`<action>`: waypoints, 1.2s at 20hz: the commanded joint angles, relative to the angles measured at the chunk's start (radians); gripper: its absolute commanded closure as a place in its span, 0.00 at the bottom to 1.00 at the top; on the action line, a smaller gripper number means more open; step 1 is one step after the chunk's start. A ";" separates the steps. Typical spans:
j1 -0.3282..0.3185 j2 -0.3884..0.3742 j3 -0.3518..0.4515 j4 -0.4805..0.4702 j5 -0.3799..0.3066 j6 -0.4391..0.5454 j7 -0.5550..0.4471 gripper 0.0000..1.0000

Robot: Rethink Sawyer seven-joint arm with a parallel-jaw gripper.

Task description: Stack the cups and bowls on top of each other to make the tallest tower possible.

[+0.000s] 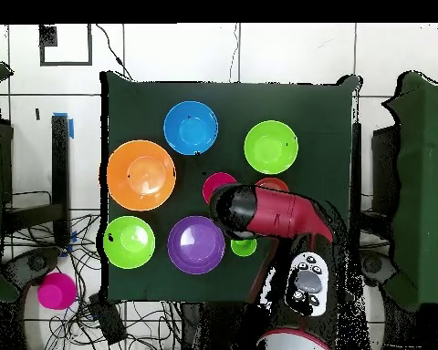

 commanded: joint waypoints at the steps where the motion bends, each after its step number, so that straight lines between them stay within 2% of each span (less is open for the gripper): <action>1: 0.012 0.077 0.067 0.053 -0.023 -0.022 0.120 0.00; 7: 0.025 0.090 0.046 0.048 -0.031 -0.019 0.131 0.00; 16: 0.012 0.140 0.034 0.010 -0.044 -0.063 0.122 0.00; 24: 0.003 0.211 0.042 -0.044 -0.031 -0.111 0.123 0.00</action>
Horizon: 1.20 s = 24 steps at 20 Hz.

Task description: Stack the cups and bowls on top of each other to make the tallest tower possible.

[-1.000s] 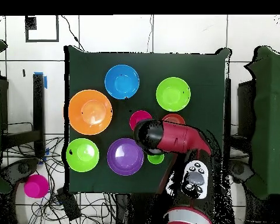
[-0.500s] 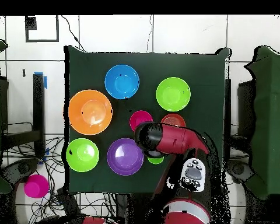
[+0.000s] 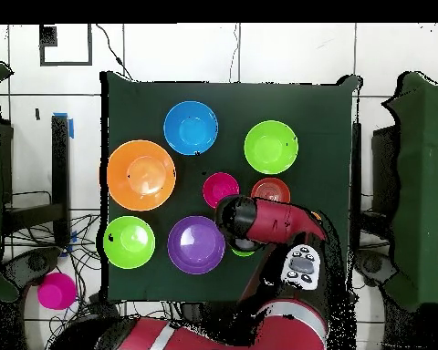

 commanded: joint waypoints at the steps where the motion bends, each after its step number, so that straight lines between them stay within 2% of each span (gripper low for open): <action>1: -0.001 0.078 0.077 -0.062 -0.027 -0.105 0.123 0.00; 10: -0.015 0.116 0.104 -0.076 -0.011 -0.192 0.117 0.00; 15: -0.010 0.140 0.102 -0.071 -0.007 -0.283 0.137 0.00; 16: -0.008 0.141 0.099 -0.068 -0.009 -0.320 0.141 1.00; 19: 0.004 0.137 0.084 -0.058 -0.017 -0.341 0.150 1.00; 24: 0.025 0.123 0.063 -0.064 -0.014 -0.295 0.137 1.00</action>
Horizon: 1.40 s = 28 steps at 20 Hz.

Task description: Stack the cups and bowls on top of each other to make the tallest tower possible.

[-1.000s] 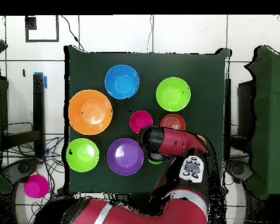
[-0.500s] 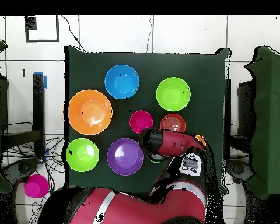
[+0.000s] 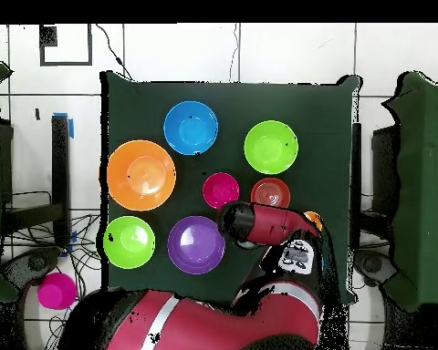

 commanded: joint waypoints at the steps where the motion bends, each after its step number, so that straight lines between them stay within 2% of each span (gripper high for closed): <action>1: 0.021 0.032 0.080 -0.053 -0.008 -0.087 0.138 1.00; 5: 0.026 0.029 0.075 -0.071 -0.004 -0.062 0.132 1.00; 8: 0.033 -0.009 0.072 -0.077 -0.002 0.010 0.109 1.00; 14: 0.046 -0.122 0.068 -0.121 0.038 0.340 0.065 1.00; 18: 0.050 -0.150 0.068 -0.166 0.036 0.467 0.056 1.00; 22: 0.035 -0.186 0.089 -0.150 0.032 0.504 0.044 1.00; 28: 0.015 -0.198 0.109 -0.195 0.015 0.538 0.019 1.00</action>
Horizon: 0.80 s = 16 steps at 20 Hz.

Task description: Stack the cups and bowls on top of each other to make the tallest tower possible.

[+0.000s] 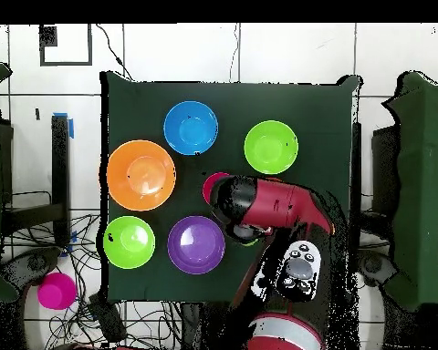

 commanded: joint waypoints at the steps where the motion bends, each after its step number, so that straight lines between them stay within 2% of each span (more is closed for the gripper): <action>1: -0.023 -0.026 0.119 -0.104 0.008 0.081 0.014 1.00; 8: -0.056 -0.029 0.162 -0.133 -0.034 -0.020 -0.074 1.00; 16: -0.161 0.007 0.278 -0.151 -0.045 -0.229 -0.139 1.00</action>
